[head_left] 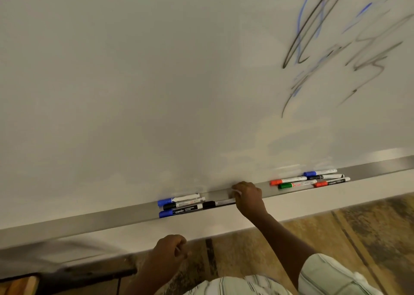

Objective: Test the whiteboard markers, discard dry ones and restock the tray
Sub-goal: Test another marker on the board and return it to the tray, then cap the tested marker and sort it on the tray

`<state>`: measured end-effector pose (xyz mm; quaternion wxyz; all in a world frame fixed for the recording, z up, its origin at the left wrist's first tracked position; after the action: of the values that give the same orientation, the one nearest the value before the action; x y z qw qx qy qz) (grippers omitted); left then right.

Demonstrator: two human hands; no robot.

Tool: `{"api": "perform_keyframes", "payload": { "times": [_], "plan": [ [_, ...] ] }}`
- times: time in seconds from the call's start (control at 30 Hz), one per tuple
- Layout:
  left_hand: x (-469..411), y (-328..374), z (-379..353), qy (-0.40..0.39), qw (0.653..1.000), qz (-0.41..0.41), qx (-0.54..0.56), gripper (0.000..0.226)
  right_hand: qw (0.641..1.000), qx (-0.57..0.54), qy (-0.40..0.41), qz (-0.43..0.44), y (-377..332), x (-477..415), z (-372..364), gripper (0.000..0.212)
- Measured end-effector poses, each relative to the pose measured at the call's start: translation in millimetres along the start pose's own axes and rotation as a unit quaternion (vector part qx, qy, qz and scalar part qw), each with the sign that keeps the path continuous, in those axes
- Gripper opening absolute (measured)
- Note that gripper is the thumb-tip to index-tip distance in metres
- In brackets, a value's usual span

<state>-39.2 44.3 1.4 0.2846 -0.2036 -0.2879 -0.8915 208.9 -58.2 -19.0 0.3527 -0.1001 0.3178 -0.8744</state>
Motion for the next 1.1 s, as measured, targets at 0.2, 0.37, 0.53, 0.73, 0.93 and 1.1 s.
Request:
{"api": "perform_keyframes", "payload": {
  "times": [0.2,0.37,0.53,0.73,0.93,1.1],
  "plan": [
    [-9,26,-1,-0.021,0.999,-0.024,-0.024,0.021,0.976,0.186,0.058,-0.1,52,0,59,0.025],
    [-20,51,1,-0.016,0.999,-0.026,-0.028,0.025,0.966,0.242,-0.005,-0.092,91,1,72,0.029],
    [-27,88,2,0.0,0.998,-0.04,-0.04,0.028,0.97,0.235,-0.061,-0.02,90,-5,67,0.023],
    [-44,129,7,0.058,0.997,-0.035,0.042,0.018,0.974,0.201,-0.036,0.1,76,-5,88,0.027],
    [-56,188,19,0.041,0.917,0.095,0.386,0.029,0.953,0.005,0.066,0.296,-4,27,147,0.032],
    [-41,257,39,-0.102,0.763,0.073,0.634,0.04,0.907,-0.056,0.052,0.415,-36,59,182,0.015]
  ]
}}
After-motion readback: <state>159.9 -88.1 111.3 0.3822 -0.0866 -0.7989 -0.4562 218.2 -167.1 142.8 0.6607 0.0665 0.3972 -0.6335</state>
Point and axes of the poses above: each hand's wrist, its own x-axis away from the middle knuckle, its own z-axis out of the back of the hand, y = z × x, the point moved 6 cm from there along -x, towards the middle knuckle, and after that the axes turned 11 degrees about -x, right-handed, at the moved point
